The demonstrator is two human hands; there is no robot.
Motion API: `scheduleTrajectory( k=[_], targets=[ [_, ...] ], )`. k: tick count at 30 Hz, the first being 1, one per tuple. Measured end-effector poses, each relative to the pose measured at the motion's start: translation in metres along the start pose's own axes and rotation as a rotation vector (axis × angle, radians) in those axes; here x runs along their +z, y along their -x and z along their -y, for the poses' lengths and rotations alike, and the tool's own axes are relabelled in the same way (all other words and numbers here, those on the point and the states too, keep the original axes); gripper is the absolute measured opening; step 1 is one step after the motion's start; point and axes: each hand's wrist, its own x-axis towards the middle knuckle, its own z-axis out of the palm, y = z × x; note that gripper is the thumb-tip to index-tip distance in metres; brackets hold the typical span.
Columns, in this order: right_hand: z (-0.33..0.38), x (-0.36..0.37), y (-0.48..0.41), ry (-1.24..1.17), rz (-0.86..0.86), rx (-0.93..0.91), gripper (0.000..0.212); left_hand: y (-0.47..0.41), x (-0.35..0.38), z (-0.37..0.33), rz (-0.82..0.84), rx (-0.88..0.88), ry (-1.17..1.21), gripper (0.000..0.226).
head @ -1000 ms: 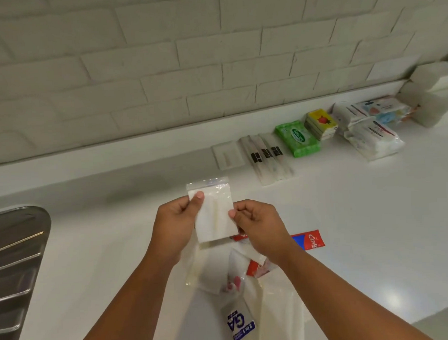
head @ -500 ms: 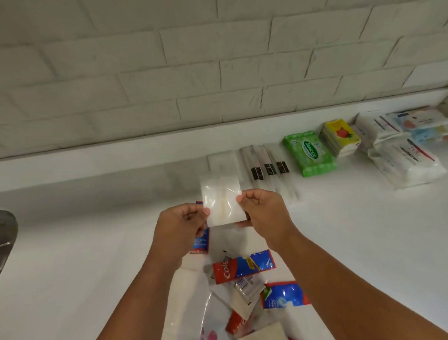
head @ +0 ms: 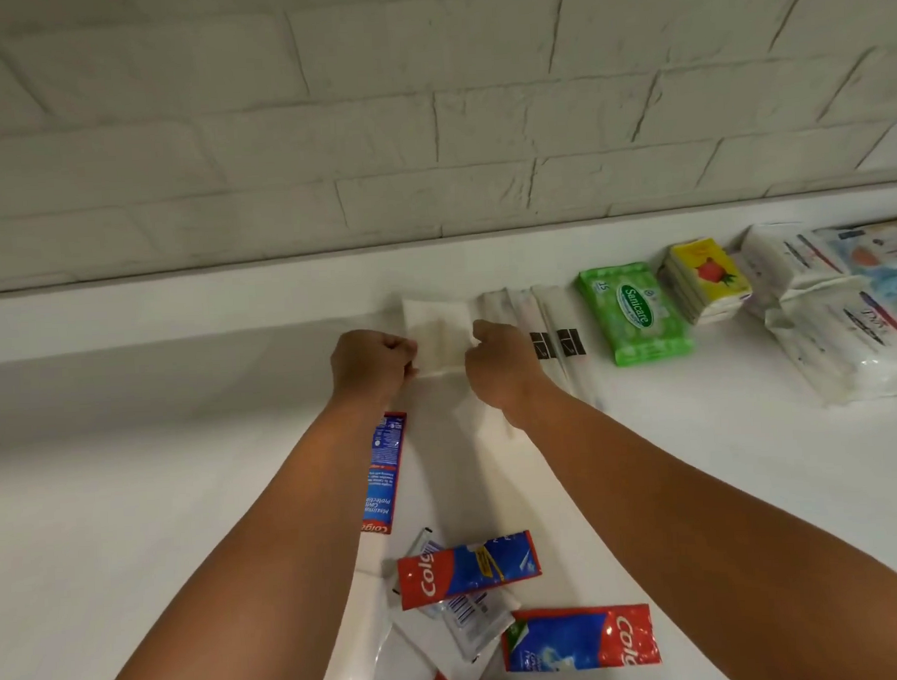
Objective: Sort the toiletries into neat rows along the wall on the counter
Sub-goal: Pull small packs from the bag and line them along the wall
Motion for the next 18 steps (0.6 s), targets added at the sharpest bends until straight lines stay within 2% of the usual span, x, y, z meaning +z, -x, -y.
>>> scheduleTrajectory(
  k=[2,5,18],
  targets=[
    [-0.002,0.002,-0.004,0.003,0.013,0.005,0.04,-0.001,0.003,0.003,-0.036,0.044,-0.132,0.011],
    [-0.001,0.004,-0.007,0.006,0.054,0.005,0.057,-0.001,0.007,0.004,-0.076,0.083,-0.255,0.016],
    [-0.001,-0.002,-0.002,0.111,0.077,-0.099,0.056,0.002,0.011,0.003,-0.128,0.103,-0.39,0.026]
  ],
)
